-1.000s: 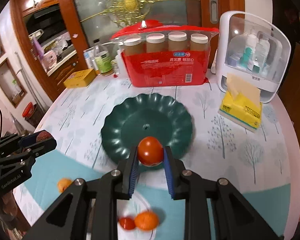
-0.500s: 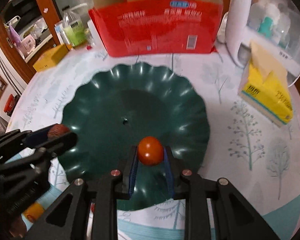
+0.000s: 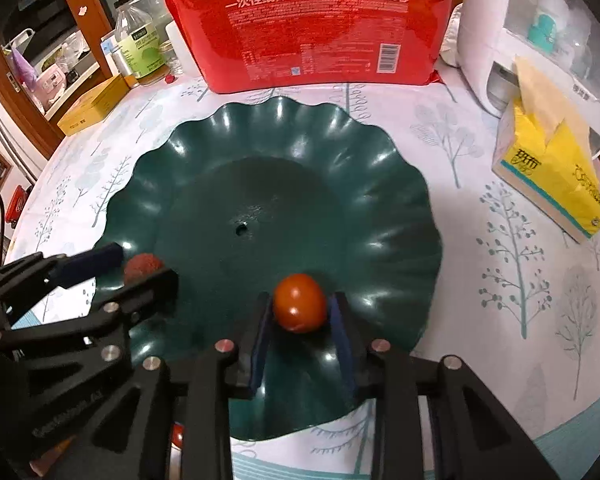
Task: Organize fruits
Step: 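Carry both onto the green plate and open both tools to release, then withdraw both tools back toward the white fruit plate, then grasp the grapefruit with the left tool while the right tool grasps a tangerine, then carry grapefruit and tangerine onto the green plate and open both tools, then withdraw both tools back over the white fruit plate, then grasp the avocado with the left tool while the right tool grasps the banana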
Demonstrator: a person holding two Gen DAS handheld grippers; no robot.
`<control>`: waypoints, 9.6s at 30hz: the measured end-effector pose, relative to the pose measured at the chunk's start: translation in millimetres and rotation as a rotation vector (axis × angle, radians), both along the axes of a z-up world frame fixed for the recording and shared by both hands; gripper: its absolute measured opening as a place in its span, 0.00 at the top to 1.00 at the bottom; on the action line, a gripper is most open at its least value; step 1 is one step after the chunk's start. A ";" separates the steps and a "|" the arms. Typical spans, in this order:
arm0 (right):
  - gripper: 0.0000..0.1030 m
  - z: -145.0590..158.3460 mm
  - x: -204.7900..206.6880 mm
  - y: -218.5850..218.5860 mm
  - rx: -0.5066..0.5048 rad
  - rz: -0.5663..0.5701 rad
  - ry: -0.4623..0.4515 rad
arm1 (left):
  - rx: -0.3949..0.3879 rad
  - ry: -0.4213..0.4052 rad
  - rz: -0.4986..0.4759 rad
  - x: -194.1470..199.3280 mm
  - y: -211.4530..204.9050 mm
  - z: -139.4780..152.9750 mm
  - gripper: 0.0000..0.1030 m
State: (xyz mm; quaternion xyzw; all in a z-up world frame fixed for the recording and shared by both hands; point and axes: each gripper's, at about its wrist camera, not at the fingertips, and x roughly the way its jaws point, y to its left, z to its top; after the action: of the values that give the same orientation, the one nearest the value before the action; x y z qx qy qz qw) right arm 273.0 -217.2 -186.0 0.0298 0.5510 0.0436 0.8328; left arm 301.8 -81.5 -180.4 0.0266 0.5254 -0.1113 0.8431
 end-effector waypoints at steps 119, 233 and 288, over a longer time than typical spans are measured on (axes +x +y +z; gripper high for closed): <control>0.56 7.2 -169.9 4.4 0.101 -0.083 0.031 | -0.173 0.138 0.296 -169.7 128.8 -13.8 0.52; 0.44 150.9 -174.4 28.9 0.094 0.082 -0.247 | 0.030 -0.305 0.125 -202.0 84.9 160.0 0.12; 0.70 51.0 -179.9 51.6 0.290 0.106 -0.023 | -0.174 -0.027 0.027 -217.4 69.4 17.5 0.44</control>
State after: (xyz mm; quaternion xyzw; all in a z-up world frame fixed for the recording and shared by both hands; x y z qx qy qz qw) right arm 93.1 -165.7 -135.0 0.1200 0.5300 0.1669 0.8227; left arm 84.4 -12.1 -162.9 -0.0522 0.5025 -0.1450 0.8507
